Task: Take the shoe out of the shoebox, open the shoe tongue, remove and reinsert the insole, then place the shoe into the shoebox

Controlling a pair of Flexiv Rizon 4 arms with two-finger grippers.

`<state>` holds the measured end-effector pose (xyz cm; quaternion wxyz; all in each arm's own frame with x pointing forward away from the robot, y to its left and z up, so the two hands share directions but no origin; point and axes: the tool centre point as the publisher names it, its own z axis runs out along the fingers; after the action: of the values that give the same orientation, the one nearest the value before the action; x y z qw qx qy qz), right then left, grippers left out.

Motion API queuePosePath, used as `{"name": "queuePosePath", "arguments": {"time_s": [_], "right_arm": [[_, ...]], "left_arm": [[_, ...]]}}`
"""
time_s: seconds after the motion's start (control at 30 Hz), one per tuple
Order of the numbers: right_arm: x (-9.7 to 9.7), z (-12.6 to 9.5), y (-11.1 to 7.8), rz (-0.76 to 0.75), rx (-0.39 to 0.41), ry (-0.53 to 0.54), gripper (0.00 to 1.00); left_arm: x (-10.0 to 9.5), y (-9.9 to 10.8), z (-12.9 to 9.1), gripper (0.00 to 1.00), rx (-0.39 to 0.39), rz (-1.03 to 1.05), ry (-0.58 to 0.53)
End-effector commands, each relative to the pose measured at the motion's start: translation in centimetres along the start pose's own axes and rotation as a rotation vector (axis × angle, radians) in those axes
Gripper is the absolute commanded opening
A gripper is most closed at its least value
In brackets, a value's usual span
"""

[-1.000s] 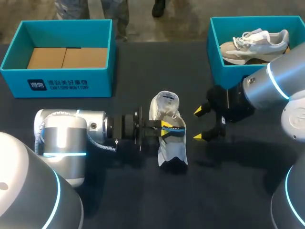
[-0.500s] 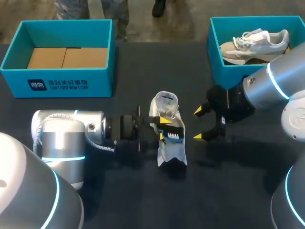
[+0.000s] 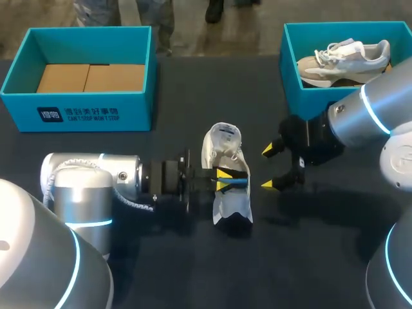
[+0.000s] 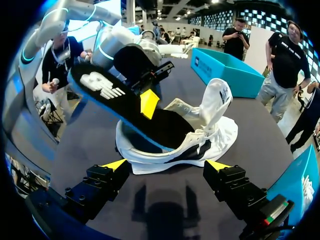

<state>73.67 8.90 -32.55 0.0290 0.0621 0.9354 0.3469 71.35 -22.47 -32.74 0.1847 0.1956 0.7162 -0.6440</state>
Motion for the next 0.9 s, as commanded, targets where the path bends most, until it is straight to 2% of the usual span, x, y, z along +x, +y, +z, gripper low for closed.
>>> {"name": "queuePosePath", "arguments": {"time_s": [0.03,0.6,0.73,0.77,0.8,0.9], "right_arm": [[0.1,0.1,0.1,0.001,0.005,-0.002,1.00],[0.1,0.1,0.1,0.001,0.005,-0.002,1.00],[0.1,0.1,0.1,0.001,0.005,-0.002,1.00],[0.1,0.1,0.1,0.001,0.005,-0.002,1.00],[0.1,0.1,0.1,0.001,0.005,-0.002,1.00],[0.1,0.1,0.1,0.001,0.005,-0.002,1.00]], "left_arm": [[-0.4,1.0,0.4,0.00,-0.017,0.002,0.018],[-1.5,3.0,-0.1,0.00,-0.090,0.049,-0.005],[-1.3,2.6,-0.2,0.00,-0.081,0.048,-0.015],[-1.3,2.2,-0.2,0.33,-0.077,0.052,-0.016],[-1.3,1.7,-0.2,0.47,-0.066,0.057,-0.020],[-1.5,1.0,-0.3,0.48,-0.053,0.063,-0.020]]}}
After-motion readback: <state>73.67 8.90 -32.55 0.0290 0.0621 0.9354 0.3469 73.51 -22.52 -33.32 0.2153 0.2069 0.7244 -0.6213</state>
